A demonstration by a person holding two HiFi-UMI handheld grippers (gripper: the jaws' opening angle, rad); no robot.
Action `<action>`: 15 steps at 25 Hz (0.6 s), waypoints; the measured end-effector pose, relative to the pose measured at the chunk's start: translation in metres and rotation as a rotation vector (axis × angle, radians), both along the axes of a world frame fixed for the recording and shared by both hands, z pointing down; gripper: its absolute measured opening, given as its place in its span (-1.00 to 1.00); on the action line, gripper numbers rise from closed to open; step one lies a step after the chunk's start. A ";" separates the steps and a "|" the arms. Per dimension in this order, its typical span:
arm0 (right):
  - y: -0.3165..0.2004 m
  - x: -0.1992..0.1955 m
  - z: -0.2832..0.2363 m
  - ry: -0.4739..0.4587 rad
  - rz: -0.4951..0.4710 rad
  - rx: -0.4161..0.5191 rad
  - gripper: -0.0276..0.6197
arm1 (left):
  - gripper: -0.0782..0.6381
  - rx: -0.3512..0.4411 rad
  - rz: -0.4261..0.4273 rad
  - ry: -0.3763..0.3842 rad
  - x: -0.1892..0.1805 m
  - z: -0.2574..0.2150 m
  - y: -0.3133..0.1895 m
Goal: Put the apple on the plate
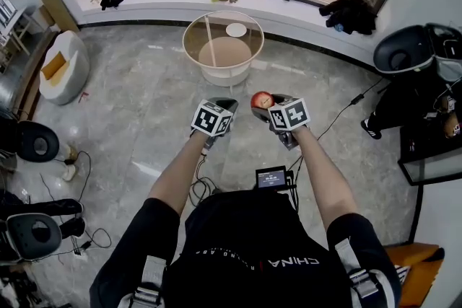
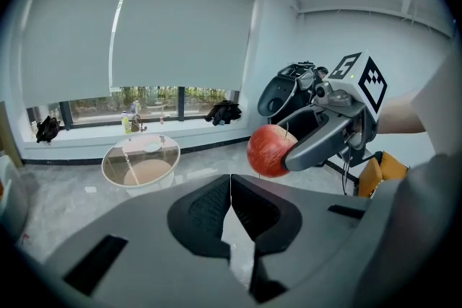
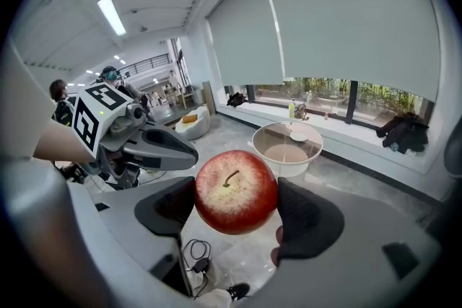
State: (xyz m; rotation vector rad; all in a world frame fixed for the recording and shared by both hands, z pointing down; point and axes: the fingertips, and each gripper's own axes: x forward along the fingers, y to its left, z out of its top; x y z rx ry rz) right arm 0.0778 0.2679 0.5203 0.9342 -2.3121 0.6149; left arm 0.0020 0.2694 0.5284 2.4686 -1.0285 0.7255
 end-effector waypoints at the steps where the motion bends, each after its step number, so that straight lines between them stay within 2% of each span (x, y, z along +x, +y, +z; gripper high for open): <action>1: 0.000 0.000 0.002 0.001 -0.002 -0.001 0.17 | -0.73 0.001 0.002 -0.002 -0.001 0.001 0.000; 9: -0.010 0.015 -0.003 0.028 -0.006 0.022 0.18 | -0.73 0.007 -0.029 0.000 0.006 0.001 -0.008; 15: -0.016 0.029 0.003 0.009 -0.008 0.012 0.18 | -0.73 0.003 -0.037 -0.026 0.016 0.012 -0.014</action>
